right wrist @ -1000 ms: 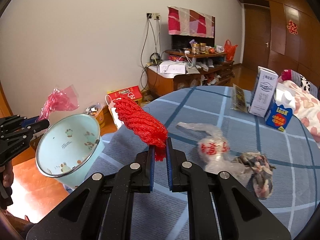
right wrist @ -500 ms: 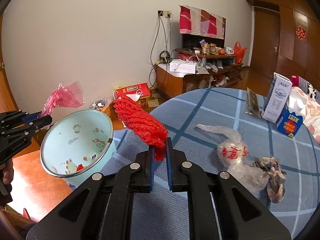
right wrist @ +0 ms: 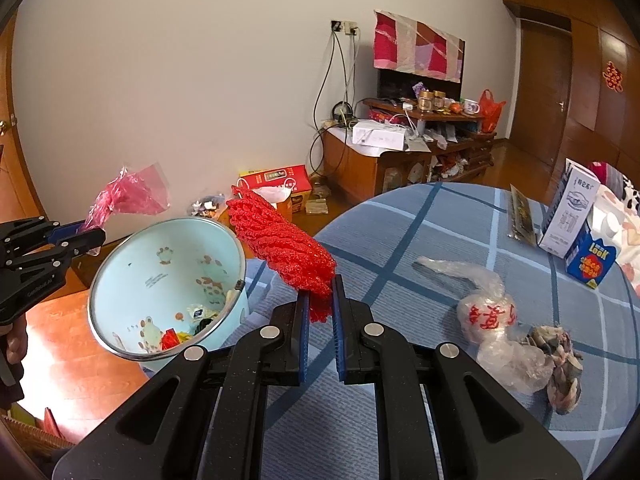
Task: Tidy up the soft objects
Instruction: 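Carry the pink bag with the left gripper while the right gripper carries the red rope over the bucket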
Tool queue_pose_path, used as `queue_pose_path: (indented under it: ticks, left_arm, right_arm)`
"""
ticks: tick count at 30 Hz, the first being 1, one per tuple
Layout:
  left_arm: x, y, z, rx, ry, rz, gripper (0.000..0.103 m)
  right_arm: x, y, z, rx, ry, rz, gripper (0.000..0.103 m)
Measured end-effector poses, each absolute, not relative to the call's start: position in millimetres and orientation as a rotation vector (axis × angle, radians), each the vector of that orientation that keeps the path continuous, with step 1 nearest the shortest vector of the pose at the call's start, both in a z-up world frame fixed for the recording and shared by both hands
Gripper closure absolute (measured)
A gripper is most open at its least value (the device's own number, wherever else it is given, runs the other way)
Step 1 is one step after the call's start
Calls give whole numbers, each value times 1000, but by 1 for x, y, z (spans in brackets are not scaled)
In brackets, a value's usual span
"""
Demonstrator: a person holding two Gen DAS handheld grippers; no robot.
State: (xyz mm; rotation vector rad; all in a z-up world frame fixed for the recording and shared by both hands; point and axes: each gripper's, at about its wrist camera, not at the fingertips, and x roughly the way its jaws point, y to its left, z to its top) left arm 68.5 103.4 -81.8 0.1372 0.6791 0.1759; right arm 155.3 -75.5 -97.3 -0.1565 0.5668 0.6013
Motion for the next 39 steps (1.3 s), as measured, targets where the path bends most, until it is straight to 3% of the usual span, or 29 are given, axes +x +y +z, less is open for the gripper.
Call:
queue_pose_path:
  ticks: [39]
  left_arm:
    - [62, 140, -88, 114, 704, 276, 86]
  right_arm:
    - [150, -27, -96, -214, 562, 677, 92]
